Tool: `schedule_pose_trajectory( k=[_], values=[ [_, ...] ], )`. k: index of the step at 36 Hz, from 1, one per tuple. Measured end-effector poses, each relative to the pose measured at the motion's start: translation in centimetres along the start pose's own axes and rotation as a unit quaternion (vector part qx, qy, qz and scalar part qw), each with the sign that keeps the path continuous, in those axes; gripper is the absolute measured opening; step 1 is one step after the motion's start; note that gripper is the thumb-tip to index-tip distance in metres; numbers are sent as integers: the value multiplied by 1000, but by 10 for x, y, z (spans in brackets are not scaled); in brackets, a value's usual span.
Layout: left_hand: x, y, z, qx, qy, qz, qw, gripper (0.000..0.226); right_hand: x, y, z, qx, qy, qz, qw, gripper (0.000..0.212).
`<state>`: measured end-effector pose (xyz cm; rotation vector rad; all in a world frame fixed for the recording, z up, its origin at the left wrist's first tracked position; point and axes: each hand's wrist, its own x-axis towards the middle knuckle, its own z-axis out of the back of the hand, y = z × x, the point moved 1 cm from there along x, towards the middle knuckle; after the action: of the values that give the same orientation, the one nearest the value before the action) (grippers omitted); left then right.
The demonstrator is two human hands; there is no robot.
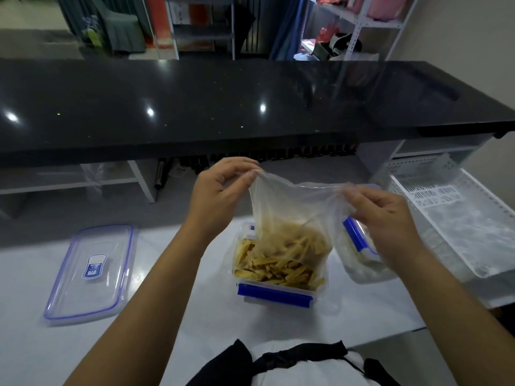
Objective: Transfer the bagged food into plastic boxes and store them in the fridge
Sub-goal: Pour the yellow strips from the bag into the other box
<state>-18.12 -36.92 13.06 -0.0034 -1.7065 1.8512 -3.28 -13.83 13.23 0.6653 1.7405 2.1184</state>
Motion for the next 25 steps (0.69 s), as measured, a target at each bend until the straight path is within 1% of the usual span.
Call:
schedule_pose_trajectory(
  k=[3,4,6,7,9,10,11,13,14,15,16,18,19,21,22,23,25],
  values=[
    [-1,1,-3,-19,-5,7,1000,19,-4,-18,-5,-28,9,-32,999,31],
    [-2,1,-4,-32,-10,10,999,20,-6,-26,-6,-27,15,-47,998,27],
    [-3,0,-5,-58,-18,11,998,20,-10,-41,-8,-1,15,-67,998,9],
    [-4,-1,-6,-67,-20,10,997,19,-11,-46,-8,18,6,-78,997,7],
    [-3,0,-8,-79,-7,24,997,20,-9,-49,-8,56,-11,-114,992,14],
    [-2,5,-8,-73,11,43,996,28,-7,-48,-8,75,-16,-133,988,17],
    [-2,11,-8,-64,41,70,995,43,-5,-48,-8,90,-19,-147,985,20],
    [-4,28,-9,-63,134,143,979,80,-1,-49,-9,97,-23,-156,983,22],
    [-7,39,-11,-66,177,179,966,92,0,-51,-10,97,-28,-156,983,21],
    [-10,49,-15,-59,206,207,955,95,0,-55,-12,96,-35,-155,983,18],
    [-14,58,-19,-43,218,228,948,89,-1,-60,-12,87,-42,-157,983,14],
    [-18,70,-28,-19,217,245,945,62,-3,-72,-11,50,-47,-167,984,18],
    [-19,75,-33,-13,209,244,947,46,-5,-78,-10,33,-46,-173,983,20],
    [-15,83,-40,-16,160,247,956,16,-6,-85,-7,10,-44,-179,983,11],
    [-12,85,-42,-24,132,251,959,8,-7,-86,-6,7,-48,-184,982,7],
    [-10,86,-43,-33,109,251,961,5,-7,-87,-6,15,-60,-192,979,6],
    [-6,83,-42,-59,88,239,965,8,-5,-83,-5,58,-90,-205,973,10]
  ],
)
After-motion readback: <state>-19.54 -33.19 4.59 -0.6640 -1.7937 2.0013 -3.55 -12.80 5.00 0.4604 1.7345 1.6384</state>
